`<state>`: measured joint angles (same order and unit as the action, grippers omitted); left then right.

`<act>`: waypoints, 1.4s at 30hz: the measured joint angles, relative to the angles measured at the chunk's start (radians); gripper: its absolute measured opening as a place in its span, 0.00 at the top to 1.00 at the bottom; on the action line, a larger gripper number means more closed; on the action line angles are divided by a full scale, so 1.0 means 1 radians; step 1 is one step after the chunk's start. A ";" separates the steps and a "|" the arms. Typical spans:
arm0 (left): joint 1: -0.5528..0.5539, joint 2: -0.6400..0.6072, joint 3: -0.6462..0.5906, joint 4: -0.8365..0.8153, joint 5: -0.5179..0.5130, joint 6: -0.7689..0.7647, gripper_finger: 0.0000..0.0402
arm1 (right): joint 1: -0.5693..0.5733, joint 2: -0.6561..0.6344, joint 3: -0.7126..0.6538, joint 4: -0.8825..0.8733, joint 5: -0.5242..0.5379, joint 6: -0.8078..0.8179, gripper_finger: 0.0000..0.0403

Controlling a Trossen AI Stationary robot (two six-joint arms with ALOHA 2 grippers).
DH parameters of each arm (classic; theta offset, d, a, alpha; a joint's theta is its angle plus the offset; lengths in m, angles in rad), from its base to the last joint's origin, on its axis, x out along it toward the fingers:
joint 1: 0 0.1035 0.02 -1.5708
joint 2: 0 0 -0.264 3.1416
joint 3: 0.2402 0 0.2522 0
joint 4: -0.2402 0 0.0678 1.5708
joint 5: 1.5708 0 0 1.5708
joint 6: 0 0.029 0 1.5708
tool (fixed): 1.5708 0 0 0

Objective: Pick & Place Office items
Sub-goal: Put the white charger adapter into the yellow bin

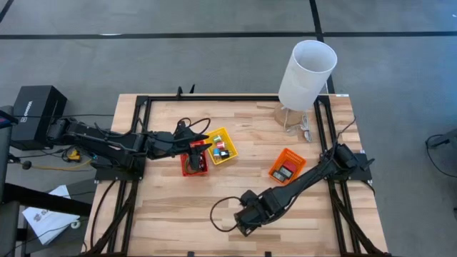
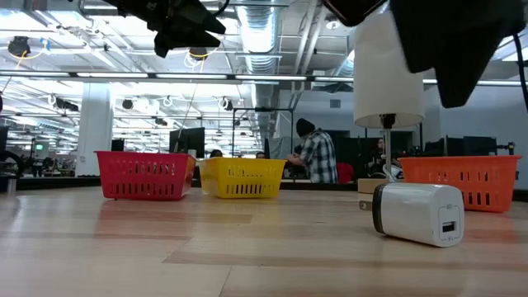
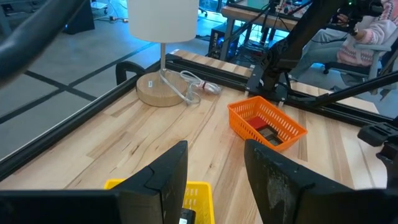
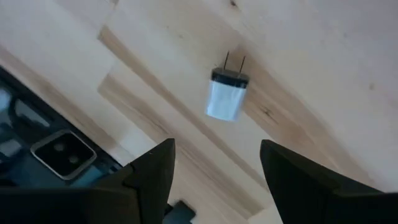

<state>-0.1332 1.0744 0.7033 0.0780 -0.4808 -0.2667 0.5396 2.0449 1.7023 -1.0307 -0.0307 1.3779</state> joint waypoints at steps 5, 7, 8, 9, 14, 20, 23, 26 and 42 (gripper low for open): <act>0.000 0.000 0.000 0.003 0.000 0.000 0.62 | -0.005 0.000 0.000 0.017 -0.050 0.044 0.44; 0.000 0.000 0.000 0.006 0.000 0.000 0.62 | -0.004 0.004 0.000 0.016 -0.054 0.044 0.44; 0.000 0.000 0.000 0.007 0.000 0.000 0.62 | -0.005 0.006 0.000 0.012 -0.054 0.041 0.44; 0.000 0.000 0.000 0.007 0.000 0.000 0.62 | -0.007 0.006 0.000 0.009 -0.053 0.041 0.44; 0.000 0.000 0.000 0.008 0.000 0.000 0.62 | -0.013 0.006 0.000 0.012 -0.048 0.040 0.44; 0.000 0.000 0.000 0.014 0.000 0.000 0.62 | -0.012 0.050 -0.004 0.013 -0.052 0.042 0.44; 0.000 0.000 0.000 0.017 0.000 0.000 0.62 | -0.023 0.080 0.023 0.031 -0.078 -0.001 0.44; 0.000 0.000 0.001 0.029 0.000 0.000 0.62 | -0.037 0.101 0.064 -0.047 -0.073 -0.013 0.44; 0.000 -0.003 0.001 0.082 0.000 0.000 0.62 | -0.055 0.135 0.072 -0.038 -0.101 -0.025 0.44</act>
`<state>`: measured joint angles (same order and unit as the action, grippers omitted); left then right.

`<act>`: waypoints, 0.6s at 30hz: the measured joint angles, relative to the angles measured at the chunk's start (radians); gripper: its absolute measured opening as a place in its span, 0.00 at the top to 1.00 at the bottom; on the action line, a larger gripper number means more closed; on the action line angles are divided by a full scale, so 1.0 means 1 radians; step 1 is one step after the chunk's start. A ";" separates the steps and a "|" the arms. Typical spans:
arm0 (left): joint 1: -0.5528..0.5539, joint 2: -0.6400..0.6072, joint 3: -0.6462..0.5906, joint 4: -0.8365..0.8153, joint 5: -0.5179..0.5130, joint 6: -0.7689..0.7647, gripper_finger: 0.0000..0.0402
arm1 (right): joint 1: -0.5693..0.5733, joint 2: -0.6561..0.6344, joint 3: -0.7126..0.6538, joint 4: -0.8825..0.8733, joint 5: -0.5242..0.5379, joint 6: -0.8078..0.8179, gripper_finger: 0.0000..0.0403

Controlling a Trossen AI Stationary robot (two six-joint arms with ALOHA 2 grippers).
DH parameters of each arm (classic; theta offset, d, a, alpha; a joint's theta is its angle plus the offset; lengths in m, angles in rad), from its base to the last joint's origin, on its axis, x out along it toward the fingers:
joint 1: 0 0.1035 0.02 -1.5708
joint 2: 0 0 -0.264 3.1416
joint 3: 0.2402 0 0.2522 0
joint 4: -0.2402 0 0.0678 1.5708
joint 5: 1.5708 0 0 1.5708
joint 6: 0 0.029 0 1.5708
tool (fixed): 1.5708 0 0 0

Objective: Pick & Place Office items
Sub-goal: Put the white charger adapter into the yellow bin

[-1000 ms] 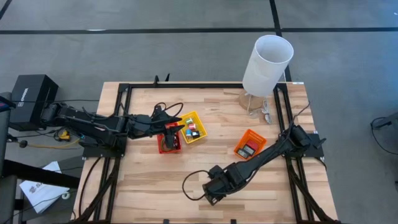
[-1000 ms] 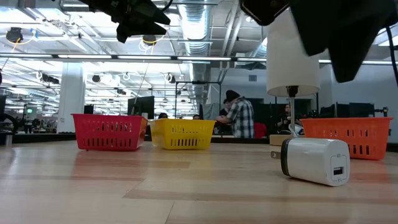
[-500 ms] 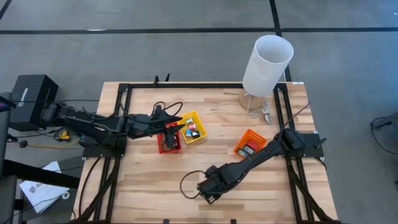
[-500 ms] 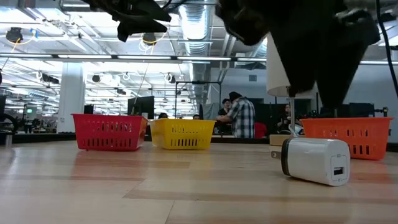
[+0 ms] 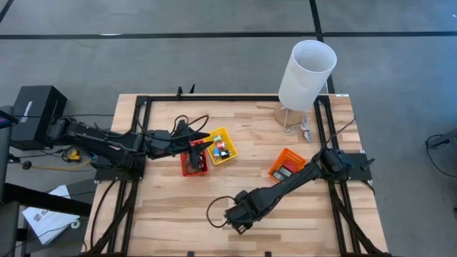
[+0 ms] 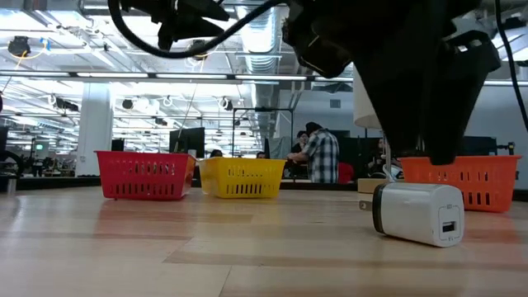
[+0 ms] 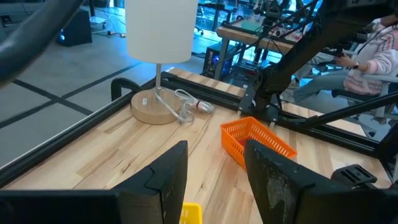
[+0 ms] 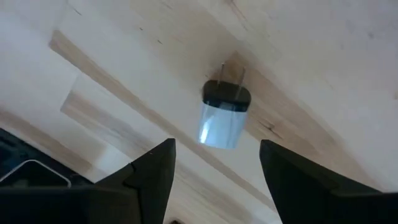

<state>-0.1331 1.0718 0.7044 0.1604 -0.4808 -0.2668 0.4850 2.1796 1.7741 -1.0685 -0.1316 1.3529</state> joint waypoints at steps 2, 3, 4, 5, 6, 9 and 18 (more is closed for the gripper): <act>0.000 0.000 0.000 0.000 0.000 0.000 0.62 | 0.003 0.000 0.000 -0.015 -0.001 0.000 0.45; 0.000 0.000 0.000 0.001 0.000 0.000 0.62 | 0.005 0.000 0.000 -0.017 0.000 0.000 0.45; 0.000 0.000 0.000 0.003 0.000 0.000 0.62 | 0.006 0.000 0.000 -0.016 0.001 0.001 0.46; 0.000 0.000 0.000 0.004 0.000 0.000 0.62 | 0.010 0.000 0.000 -0.015 0.001 0.004 0.46; 0.000 0.000 0.000 0.005 0.000 0.000 0.62 | 0.012 0.000 0.000 -0.014 0.002 0.006 0.46; 0.000 0.000 0.000 0.005 0.000 0.000 0.62 | 0.013 0.012 0.002 0.013 0.004 0.005 0.47; 0.000 0.000 0.000 0.006 0.000 0.000 0.62 | 0.012 0.016 0.000 0.028 0.028 0.001 0.47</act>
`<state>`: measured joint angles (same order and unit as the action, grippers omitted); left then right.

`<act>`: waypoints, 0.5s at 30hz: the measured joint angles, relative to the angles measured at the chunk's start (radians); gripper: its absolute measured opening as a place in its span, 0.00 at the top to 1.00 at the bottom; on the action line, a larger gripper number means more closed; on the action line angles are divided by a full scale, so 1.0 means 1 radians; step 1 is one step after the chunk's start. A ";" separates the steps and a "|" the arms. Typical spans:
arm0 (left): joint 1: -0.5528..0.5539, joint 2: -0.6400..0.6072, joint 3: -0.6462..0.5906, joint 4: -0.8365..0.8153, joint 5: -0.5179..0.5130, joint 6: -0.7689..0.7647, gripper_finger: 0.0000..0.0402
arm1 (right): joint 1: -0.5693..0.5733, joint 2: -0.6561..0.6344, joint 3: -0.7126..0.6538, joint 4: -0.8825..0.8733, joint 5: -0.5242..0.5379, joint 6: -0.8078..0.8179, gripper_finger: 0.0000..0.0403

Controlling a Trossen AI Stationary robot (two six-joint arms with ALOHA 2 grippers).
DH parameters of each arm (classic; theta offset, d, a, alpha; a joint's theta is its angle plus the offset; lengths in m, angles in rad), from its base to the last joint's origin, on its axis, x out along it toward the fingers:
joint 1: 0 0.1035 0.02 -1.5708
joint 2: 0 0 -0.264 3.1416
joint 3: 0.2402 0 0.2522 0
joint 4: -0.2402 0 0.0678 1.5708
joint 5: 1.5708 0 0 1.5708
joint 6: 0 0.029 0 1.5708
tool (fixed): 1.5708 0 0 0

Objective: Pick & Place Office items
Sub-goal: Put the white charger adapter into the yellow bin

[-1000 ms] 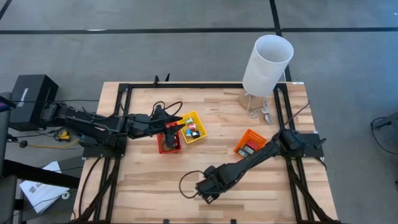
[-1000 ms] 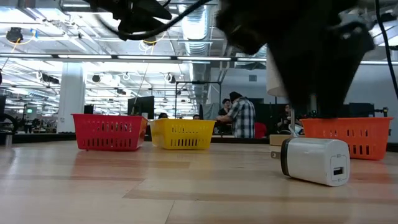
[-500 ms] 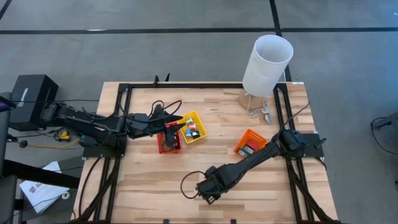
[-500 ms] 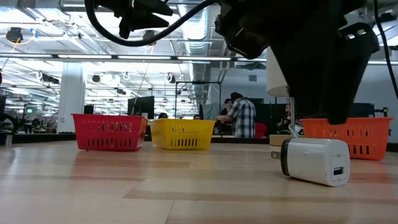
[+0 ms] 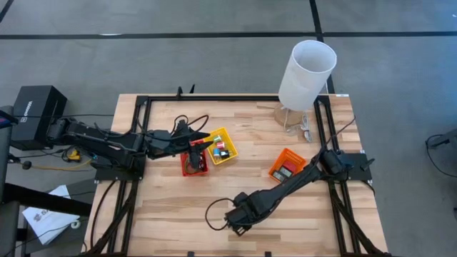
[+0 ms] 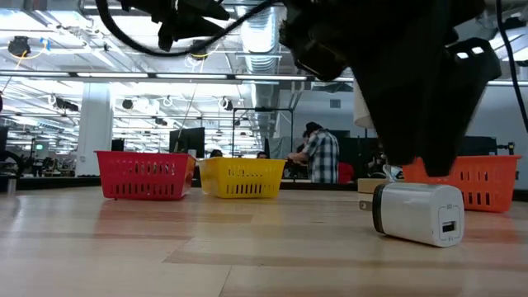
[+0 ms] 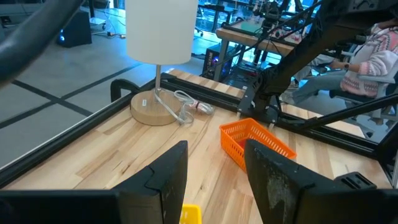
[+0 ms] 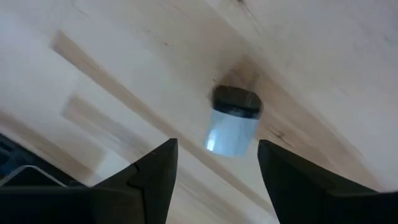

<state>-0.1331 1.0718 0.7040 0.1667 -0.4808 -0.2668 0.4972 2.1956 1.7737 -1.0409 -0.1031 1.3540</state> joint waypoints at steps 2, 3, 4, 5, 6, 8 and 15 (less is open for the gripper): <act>0.000 0.000 0.000 0.001 0.000 0.000 0.62 | 0.000 0.000 0.000 0.012 0.013 0.000 0.47; 0.000 0.000 0.000 0.001 0.000 0.000 0.62 | 0.000 0.000 0.000 0.009 0.014 0.003 0.47; 0.000 0.000 0.000 0.001 0.000 0.000 0.62 | 0.000 0.000 0.000 0.004 0.014 0.006 0.47; 0.000 0.000 0.000 0.001 0.000 0.000 0.62 | 0.000 0.000 0.000 0.001 0.014 0.008 0.47; 0.000 0.000 0.000 0.001 0.000 0.000 0.62 | 0.000 0.000 0.000 0.002 0.011 0.008 0.47; 0.000 0.000 0.000 0.002 0.000 0.000 0.62 | -0.001 0.014 0.000 0.010 0.000 0.014 0.47; 0.000 0.000 -0.001 0.010 0.000 0.000 0.62 | -0.002 0.036 -0.002 0.017 -0.009 0.034 0.47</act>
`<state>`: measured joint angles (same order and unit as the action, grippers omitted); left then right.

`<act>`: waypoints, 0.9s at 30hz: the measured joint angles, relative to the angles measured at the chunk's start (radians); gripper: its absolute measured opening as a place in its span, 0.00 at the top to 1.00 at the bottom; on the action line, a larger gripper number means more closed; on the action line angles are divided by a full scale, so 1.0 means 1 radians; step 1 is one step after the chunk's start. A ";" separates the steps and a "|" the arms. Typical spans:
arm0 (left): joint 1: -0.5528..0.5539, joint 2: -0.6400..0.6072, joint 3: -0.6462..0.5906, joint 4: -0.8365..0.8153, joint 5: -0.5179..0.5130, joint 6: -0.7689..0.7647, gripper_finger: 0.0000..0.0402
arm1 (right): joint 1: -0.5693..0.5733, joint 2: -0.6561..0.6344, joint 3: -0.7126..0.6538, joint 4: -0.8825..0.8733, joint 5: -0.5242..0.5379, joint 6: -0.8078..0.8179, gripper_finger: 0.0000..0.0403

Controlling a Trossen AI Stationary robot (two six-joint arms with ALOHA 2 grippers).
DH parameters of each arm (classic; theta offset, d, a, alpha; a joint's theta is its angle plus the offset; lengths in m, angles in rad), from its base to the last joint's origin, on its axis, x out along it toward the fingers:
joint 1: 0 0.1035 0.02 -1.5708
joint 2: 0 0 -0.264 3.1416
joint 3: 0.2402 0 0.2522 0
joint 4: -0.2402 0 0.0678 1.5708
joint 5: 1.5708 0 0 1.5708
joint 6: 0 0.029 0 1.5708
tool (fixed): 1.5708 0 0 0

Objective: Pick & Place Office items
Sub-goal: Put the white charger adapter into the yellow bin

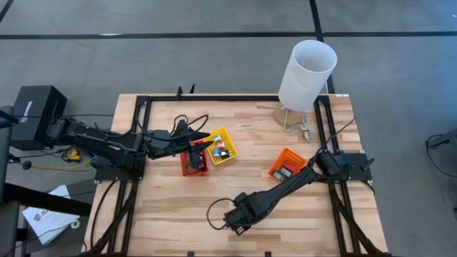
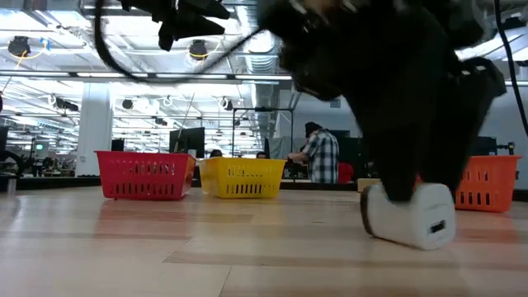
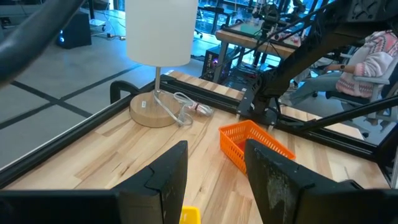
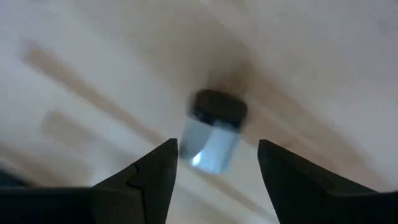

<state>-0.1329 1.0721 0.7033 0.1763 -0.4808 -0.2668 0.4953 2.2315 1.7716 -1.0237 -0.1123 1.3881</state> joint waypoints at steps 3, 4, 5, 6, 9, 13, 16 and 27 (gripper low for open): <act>0.000 0.000 0.000 0.004 0.000 0.000 0.62 | 0.000 0.000 -0.001 -0.003 0.005 0.009 0.47; 0.000 0.000 0.000 0.007 0.000 0.000 0.62 | 0.000 0.000 0.000 0.005 0.006 0.019 0.47; 0.000 0.000 0.000 0.007 0.000 0.000 0.62 | 0.000 0.000 0.000 0.008 0.006 0.024 0.47; 0.000 0.000 0.000 0.007 0.000 0.000 0.62 | -0.001 0.000 0.000 0.006 0.006 0.026 0.47; 0.000 0.000 0.000 0.008 0.000 0.000 0.62 | -0.008 0.000 0.000 -0.005 0.009 0.026 0.47; 0.000 0.000 0.000 0.009 0.000 0.000 0.62 | -0.013 0.017 -0.001 -0.002 0.008 0.033 0.47; 0.000 0.000 0.000 0.010 0.000 0.000 0.62 | -0.014 0.016 -0.001 0.004 0.008 0.069 0.47; 0.000 0.000 0.000 0.015 0.000 0.000 0.62 | -0.022 0.016 0.000 -0.018 0.009 0.133 0.47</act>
<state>-0.1331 1.0725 0.7029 0.1909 -0.4808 -0.2668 0.4735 2.2471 1.7714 -1.0415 -0.1030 1.5211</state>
